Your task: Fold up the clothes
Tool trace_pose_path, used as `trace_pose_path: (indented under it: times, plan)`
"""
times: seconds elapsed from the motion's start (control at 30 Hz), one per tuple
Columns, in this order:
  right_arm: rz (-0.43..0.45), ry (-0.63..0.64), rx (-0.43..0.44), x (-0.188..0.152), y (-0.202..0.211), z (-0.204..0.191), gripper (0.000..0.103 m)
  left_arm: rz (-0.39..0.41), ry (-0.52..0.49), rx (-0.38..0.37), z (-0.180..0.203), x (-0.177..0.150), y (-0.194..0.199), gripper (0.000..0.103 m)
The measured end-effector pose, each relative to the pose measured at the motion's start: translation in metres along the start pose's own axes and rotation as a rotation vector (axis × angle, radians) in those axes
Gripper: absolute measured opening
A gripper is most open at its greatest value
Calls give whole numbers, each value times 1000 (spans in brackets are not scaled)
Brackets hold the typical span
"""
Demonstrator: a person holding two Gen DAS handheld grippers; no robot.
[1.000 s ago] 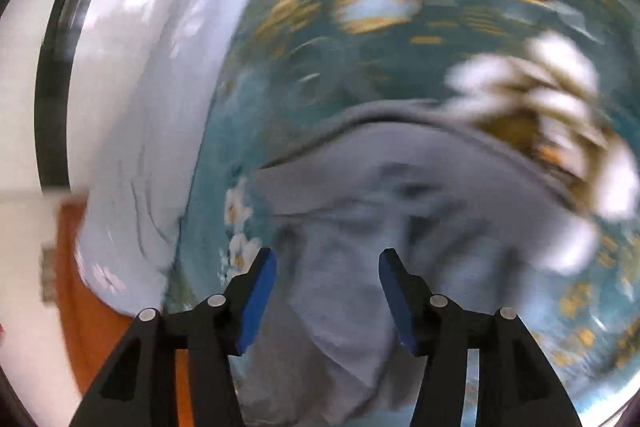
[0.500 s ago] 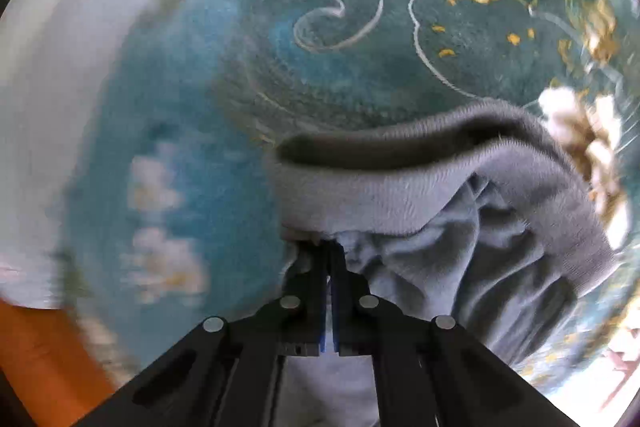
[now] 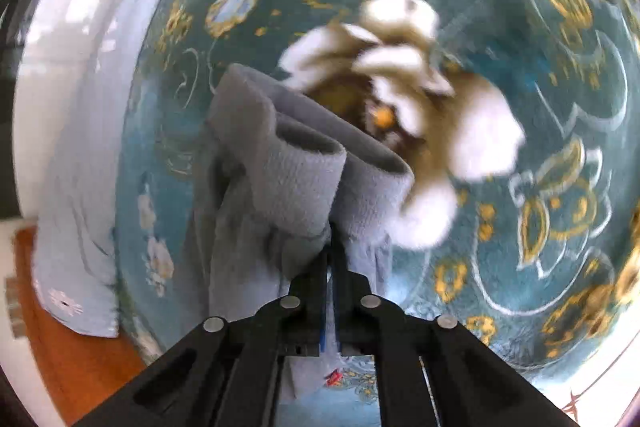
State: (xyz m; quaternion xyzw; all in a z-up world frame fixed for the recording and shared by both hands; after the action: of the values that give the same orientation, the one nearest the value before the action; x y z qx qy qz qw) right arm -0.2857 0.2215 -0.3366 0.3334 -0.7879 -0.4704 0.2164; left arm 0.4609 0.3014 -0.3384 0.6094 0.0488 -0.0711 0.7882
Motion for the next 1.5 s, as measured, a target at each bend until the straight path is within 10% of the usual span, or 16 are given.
trace_pose_path:
  times: [0.03,0.13,0.33,0.53,0.67,0.73,1.03,1.27,1.5]
  plan:
    - [25,-3,-1,-1,6,5,8,1,-4,3,1,0,0,14]
    - [71,-64,52,-3,23,17,68,2,-1,4,2,0,-1,14]
    - [53,-120,153,4,10,19,78,1,5,8,3,-2,-3,14]
    - [59,-153,146,12,-1,26,78,-1,17,-15,9,-2,0,14]
    - [35,-184,123,12,3,17,29,11,10,-32,20,-2,7,13]
    - [21,-179,106,16,10,6,24,21,-21,-76,39,-2,19,12]
    - [287,173,407,74,141,-86,21,26,-229,-397,114,-8,75,12]
    - [30,64,118,49,24,-15,21,-17,-49,-106,39,-1,-17,12]
    - [-1,24,90,42,20,1,22,59,-77,-89,46,2,8,11]
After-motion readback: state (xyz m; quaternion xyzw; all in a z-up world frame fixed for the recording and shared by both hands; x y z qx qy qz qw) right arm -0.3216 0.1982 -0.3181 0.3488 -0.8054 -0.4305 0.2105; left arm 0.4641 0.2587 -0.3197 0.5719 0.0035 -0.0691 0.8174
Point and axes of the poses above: each gripper's, at about its wrist camera, not at the fingertips, and y roughly against the way its jaws point, z to its right, x to its top, the point moved 10 cm from there along -y, roughly the way its jaws point, and after that the axes turned 11 degrees about y, right-handed, at the moved point
